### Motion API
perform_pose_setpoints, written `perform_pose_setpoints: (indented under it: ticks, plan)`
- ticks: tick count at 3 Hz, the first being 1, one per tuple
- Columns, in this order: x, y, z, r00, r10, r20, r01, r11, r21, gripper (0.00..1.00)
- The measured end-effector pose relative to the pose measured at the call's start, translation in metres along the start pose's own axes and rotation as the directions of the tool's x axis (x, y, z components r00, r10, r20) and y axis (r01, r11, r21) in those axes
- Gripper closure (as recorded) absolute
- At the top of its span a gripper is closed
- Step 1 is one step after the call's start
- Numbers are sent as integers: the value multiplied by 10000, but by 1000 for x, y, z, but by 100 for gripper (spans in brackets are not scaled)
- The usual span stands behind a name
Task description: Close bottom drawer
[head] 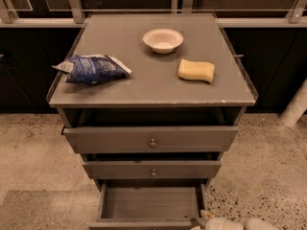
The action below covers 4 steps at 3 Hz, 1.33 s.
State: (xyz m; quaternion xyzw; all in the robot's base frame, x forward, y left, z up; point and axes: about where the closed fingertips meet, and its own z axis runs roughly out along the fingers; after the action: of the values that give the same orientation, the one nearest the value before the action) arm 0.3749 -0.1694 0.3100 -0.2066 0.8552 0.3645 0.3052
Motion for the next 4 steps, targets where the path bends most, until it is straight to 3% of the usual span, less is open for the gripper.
perform_pose_setpoints:
  ticks: [1, 2, 4]
  plan:
    - [-11, -20, 14, 9995, -94, 303, 85, 9996, 272, 0]
    - [-11, -44, 30, 9978, 224, 626, -258, 9982, 533, 0]
    - [-8, -44, 33, 9987, -21, 510, -16, 9975, 711, 0]
